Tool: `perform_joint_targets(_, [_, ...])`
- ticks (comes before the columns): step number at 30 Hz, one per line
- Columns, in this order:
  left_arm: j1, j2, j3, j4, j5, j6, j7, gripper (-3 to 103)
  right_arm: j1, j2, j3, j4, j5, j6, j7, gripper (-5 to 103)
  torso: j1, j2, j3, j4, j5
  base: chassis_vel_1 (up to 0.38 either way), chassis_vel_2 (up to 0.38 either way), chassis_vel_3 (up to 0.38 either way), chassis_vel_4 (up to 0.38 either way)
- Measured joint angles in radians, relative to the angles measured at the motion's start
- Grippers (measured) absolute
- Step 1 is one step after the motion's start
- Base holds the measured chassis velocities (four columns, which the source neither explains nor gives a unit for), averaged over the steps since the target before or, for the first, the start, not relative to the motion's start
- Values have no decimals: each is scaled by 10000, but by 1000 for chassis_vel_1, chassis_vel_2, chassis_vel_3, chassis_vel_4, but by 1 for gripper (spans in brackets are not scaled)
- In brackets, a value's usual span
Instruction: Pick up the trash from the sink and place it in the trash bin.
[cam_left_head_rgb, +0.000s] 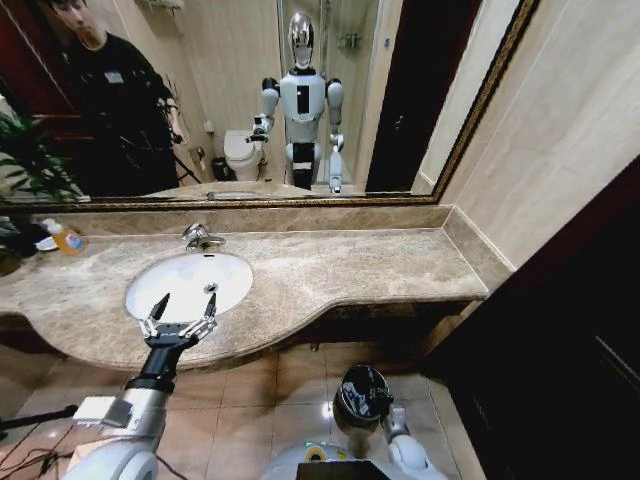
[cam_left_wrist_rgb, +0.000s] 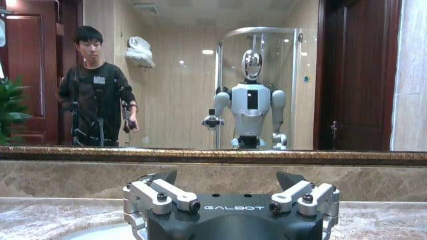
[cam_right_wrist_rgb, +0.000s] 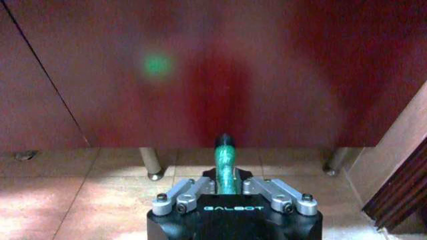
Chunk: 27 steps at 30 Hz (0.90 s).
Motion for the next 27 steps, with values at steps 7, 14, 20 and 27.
perform_joint_targets(7, [0, 0, 0, 0, 0, 0, 0, 100, 24, 23, -12, -129, 4, 214, 32, 41, 0, 0, 0, 0, 0, 0, 0, 0, 0])
perform_joint_targets(14, [0, 0, 0, 0, 0, 0, 0, 100, -59, 119, -40, -137, -9, 323, 45, 63, 0, 0, 0, 0, 0, 0, 0, 0, 0])
perform_joint_targets(20, [0, 0, 1, 0, 0, 0, 0, 100, -159, 142, -45, 3, -9, 343, 78, 90, 0, 0, 0, 0, 0, 0, 0, 0, 0])
perform_joint_targets(27, [0, 0, 0, 0, 0, 0, 0, 100, -186, 92, -39, 24, 7, 374, 81, 100, -1, 0, 0, 0, 0, 0, 0, 0, 0])
